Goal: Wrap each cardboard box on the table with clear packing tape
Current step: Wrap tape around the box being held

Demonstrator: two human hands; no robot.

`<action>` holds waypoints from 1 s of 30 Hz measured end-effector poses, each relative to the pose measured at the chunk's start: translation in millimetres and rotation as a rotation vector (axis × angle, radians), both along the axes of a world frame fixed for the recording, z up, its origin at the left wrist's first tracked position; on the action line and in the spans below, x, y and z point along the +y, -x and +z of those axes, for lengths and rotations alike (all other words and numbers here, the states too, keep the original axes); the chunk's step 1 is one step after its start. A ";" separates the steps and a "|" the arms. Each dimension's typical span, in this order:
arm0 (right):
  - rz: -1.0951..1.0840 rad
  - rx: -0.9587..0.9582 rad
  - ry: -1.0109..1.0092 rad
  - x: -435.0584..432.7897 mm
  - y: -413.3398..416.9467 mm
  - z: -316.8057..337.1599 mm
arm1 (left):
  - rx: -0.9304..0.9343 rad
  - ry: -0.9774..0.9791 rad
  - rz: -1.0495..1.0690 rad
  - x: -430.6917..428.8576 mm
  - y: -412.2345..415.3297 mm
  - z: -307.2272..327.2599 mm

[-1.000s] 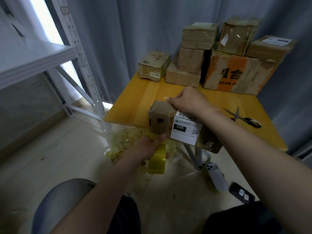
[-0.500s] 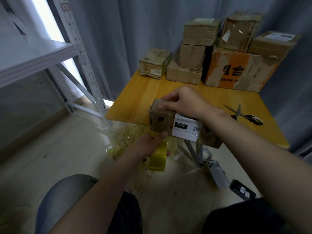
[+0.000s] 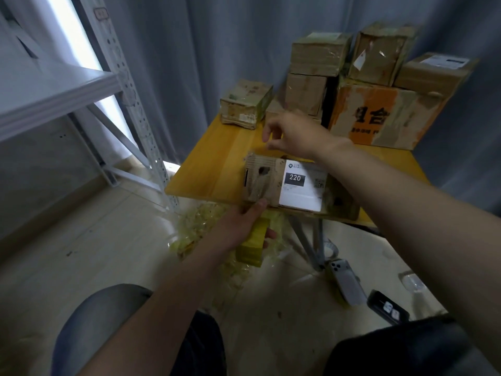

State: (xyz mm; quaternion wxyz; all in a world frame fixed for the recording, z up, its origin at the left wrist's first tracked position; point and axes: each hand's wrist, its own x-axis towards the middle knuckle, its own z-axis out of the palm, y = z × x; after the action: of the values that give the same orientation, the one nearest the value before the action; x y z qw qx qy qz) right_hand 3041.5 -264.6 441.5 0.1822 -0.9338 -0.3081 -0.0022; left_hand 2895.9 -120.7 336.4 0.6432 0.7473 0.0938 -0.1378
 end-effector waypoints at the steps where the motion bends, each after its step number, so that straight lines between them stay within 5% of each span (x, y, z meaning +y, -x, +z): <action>1: 0.010 0.009 0.024 3.8 3.2 4.4 | -0.008 0.037 -0.002 -1.8 0.4 1.8; 5: 0.011 0.103 0.125 4.3 13.0 -0.6 | -0.051 0.045 0.010 -4.4 -0.3 3.7; 11: -0.088 -0.001 -0.118 -7.6 4.9 -47.7 | -0.111 0.034 0.081 -7.4 -5.1 7.7; 30: 0.091 0.050 0.438 -14.1 -2.8 -46.0 | -0.036 0.036 0.164 -15.5 -19.1 8.7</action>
State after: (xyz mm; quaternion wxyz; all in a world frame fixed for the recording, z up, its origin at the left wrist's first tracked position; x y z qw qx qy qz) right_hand 3044.3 -278.7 395.5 -0.0174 -0.9359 -0.3384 0.0958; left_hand 2914.9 -136.2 345.2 0.6674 0.7277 0.1403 -0.0729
